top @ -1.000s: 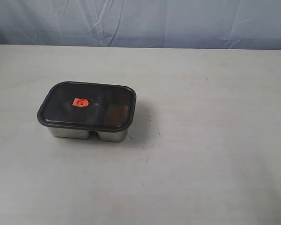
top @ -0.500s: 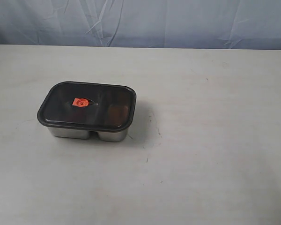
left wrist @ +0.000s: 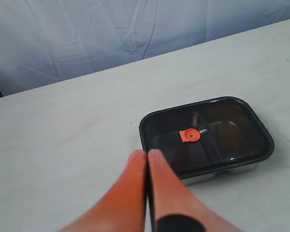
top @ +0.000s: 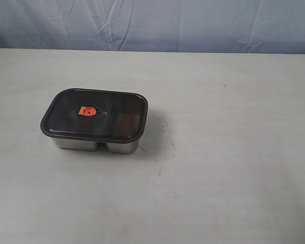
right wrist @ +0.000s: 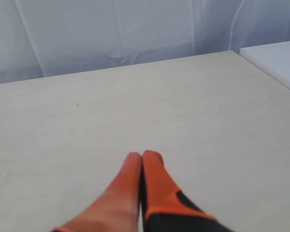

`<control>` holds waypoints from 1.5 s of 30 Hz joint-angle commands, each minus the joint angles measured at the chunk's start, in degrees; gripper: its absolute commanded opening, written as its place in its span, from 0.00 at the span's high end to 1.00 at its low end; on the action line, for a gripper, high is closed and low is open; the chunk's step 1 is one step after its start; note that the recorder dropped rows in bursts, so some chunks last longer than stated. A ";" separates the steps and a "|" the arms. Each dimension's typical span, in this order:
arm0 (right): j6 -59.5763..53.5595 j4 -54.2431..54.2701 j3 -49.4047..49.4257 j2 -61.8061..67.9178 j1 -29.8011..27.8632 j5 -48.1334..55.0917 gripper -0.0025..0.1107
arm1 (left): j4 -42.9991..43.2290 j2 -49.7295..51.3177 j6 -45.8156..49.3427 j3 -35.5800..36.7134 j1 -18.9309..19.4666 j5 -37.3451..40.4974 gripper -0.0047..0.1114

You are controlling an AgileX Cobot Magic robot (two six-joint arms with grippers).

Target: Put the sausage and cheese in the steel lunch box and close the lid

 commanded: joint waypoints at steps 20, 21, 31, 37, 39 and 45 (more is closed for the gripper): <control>-0.02 0.53 0.24 -0.37 -0.29 -0.30 0.99 | 10.56 -23.59 -23.79 35.50 5.56 -23.33 0.96; -0.02 0.53 0.24 -0.37 -0.29 -0.30 0.99 | 10.56 -25.09 -24.14 36.28 6.41 -23.33 0.96; -0.02 0.53 0.24 -0.37 -0.29 -0.30 0.99 | 9.64 -31.07 -28.50 42.35 8.69 -20.73 0.96; -0.02 0.80 0.24 -0.37 -0.29 -0.30 0.99 | 8.07 -31.07 -25.18 44.70 8.69 -23.70 0.96; -0.02 0.80 0.24 -0.37 -0.29 -0.30 0.99 | 9.20 -31.07 -24.80 44.95 8.69 -26.02 0.96; -0.02 0.80 0.24 -0.37 -0.29 -0.30 0.99 | 10.77 -31.07 -24.80 44.95 8.69 -36.61 0.96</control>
